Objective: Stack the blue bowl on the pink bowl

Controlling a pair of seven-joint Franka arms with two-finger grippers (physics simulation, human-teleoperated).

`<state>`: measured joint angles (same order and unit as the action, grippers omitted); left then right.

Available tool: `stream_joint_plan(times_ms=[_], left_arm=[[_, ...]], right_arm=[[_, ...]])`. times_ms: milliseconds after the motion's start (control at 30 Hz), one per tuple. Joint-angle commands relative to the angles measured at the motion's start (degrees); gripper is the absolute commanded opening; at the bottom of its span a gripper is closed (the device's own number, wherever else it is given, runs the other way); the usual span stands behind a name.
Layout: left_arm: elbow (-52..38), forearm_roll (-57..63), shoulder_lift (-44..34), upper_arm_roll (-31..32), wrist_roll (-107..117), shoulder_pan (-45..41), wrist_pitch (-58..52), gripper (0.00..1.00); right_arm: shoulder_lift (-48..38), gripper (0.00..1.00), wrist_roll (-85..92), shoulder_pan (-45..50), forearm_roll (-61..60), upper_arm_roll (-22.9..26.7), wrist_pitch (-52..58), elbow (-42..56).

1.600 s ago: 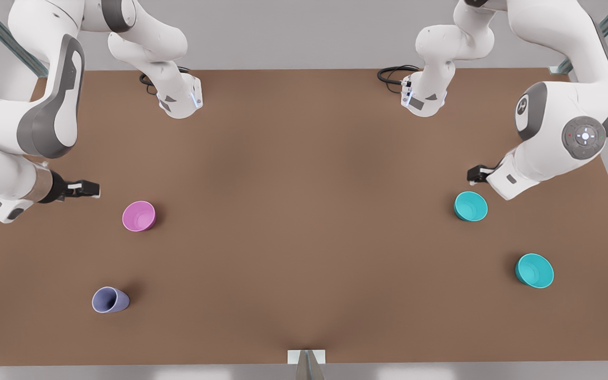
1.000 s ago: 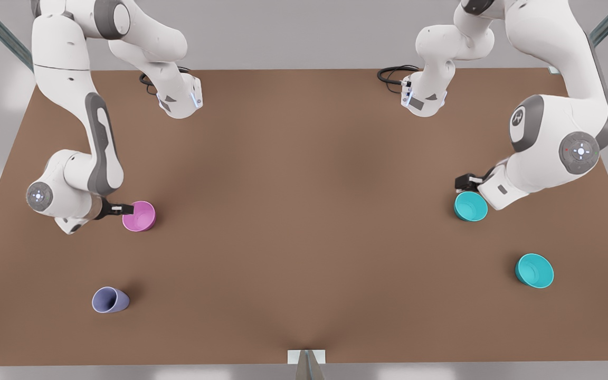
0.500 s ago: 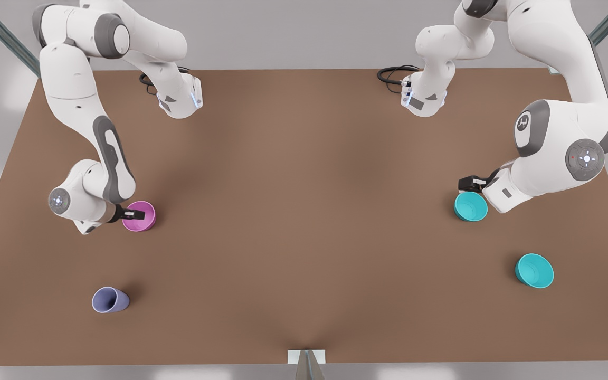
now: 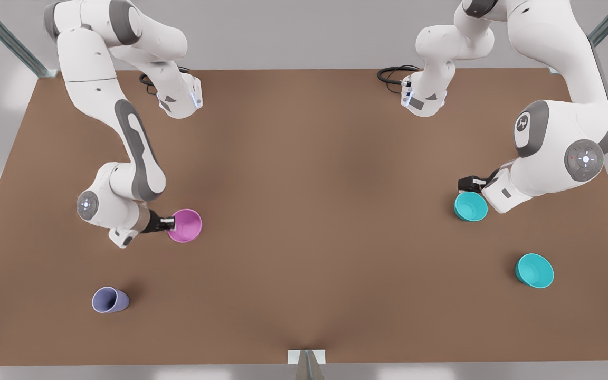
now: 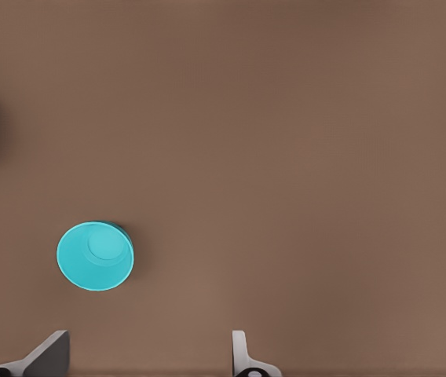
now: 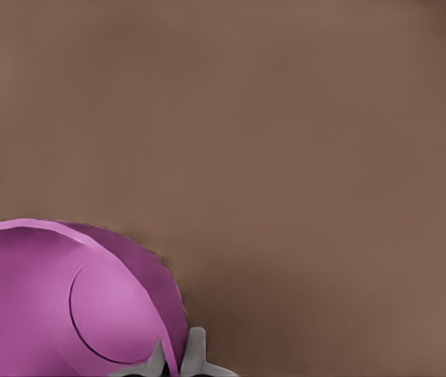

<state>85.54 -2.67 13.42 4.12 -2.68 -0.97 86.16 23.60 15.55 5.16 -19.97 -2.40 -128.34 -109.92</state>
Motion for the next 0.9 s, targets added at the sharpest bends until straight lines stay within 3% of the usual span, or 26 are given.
stream_joint_plan(times_ms=[0, 167, 400, 533, 600, 633, 667, 767, 867], left_arm=[[-0.03, -0.05, -0.06, 0.01, -0.14, 0.0, -0.03, 1.0], [0.06, -0.05, 0.11, 0.01, -0.14, 0.0, -0.03, 1.0], [0.06, -0.05, 1.69, -0.07, 1.44, 0.18, -0.21, 1.0], [0.06, 0.3, 3.8, -0.16, 1.45, 4.66, 0.4, 1.0], [6.46, 0.04, 5.12, -1.73, -7.05, 8.7, 10.06, 1.0], [11.38, -1.27, 4.95, -5.07, -14.61, 8.7, 13.67, 1.0], [16.13, -6.02, 4.95, -9.2, -21.82, 8.35, 18.49, 1.0], [25.9, -6.38, 5.39, -12.64, -33.44, 8.61, 32.75, 1.0], [28.36, -6.29, 7.05, -12.82, -36.35, 8.35, 36.09, 1.0]], right_arm=[[1.09, 0.21, -20.1, 5.38, -4.8, -1.12, 2.66, 3.92], [20.43, 0.21, -51.4, 20.24, -6.04, -0.68, 1.08, 32.22], [27.29, 0.21, -52.9, 24.2, -5.95, -0.5, -5.6, 35.21], [30.01, 0.21, -52.9, 24.37, -6.48, -0.94, -7.19, 38.11], [31.24, 0.21, -52.9, 25.43, -6.57, -0.94, -9.03, 38.9], [31.6, 0.52, -52.81, 25.52, -6.39, -0.94, -9.12, 38.99], [31.6, 1.0, -52.64, 25.87, -6.04, -0.94, -9.21, 38.99], [31.42, 1.0, -52.28, 25.96, -6.04, -0.85, -9.3, 39.26], [26.16, 1.0, -52.46, 24.91, -6.13, -0.15, -7.11, 38.2]])
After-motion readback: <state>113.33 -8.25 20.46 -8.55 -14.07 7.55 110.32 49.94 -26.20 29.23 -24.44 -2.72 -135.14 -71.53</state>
